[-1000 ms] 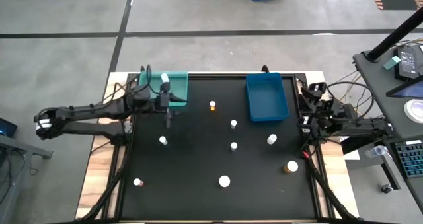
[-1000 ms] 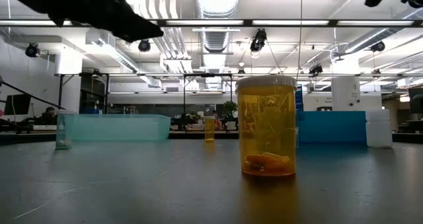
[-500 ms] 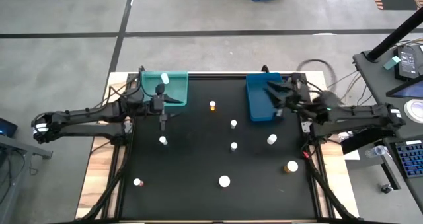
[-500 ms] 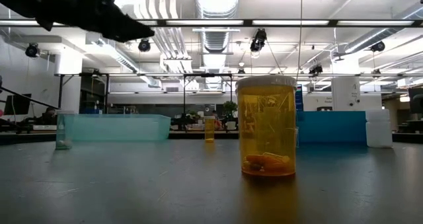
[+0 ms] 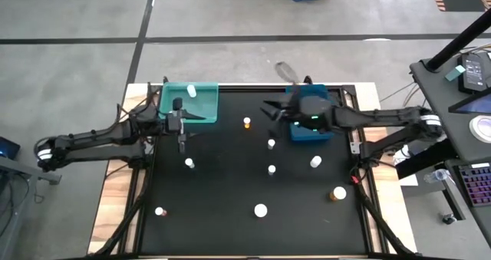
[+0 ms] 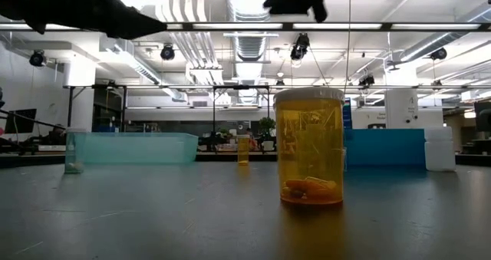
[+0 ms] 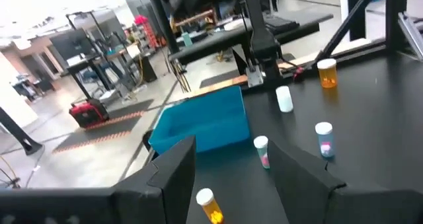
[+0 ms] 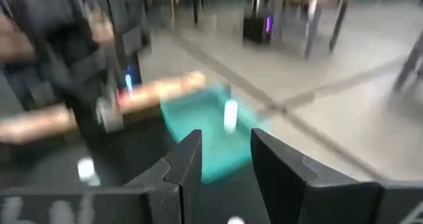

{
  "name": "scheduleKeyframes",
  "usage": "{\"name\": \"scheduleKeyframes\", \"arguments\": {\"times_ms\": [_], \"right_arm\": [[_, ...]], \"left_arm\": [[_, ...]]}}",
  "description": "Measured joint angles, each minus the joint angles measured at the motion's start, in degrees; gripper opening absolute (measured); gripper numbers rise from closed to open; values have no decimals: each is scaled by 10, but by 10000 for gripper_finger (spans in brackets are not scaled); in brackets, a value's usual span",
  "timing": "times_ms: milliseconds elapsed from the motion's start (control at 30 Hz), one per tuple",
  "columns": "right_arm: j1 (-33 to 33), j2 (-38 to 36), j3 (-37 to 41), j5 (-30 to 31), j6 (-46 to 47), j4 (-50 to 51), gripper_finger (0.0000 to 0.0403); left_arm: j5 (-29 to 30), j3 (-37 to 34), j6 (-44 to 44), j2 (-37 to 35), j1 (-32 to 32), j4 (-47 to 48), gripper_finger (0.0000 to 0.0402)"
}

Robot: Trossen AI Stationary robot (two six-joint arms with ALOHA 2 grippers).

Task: Pick and place medicine bottles into bin by pill shape (circle, oval)
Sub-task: Put the orange tablet bottle into the blue bin

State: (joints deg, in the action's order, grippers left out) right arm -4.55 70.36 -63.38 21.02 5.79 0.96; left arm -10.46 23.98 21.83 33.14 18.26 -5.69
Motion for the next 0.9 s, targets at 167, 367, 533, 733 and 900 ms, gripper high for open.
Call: {"name": "scheduleKeyframes", "arguments": {"times_ms": [167,367,533,733,900], "right_arm": [[-16,72,-98,1,18,85,121],[-34,166,-176,-5,33,163,121],[-60,232,-230,-4,55,201,121],[-95,302,-276,-57,121,267,121],[-117,345,-289,-83,163,298,121]], "left_arm": [[3,-1,0,-32,0,32,172],[5,-1,-1,-53,0,54,172],[7,-1,-2,-60,0,55,172],[7,-1,-2,-58,0,54,172],[8,-1,-2,-58,0,53,172]]}}
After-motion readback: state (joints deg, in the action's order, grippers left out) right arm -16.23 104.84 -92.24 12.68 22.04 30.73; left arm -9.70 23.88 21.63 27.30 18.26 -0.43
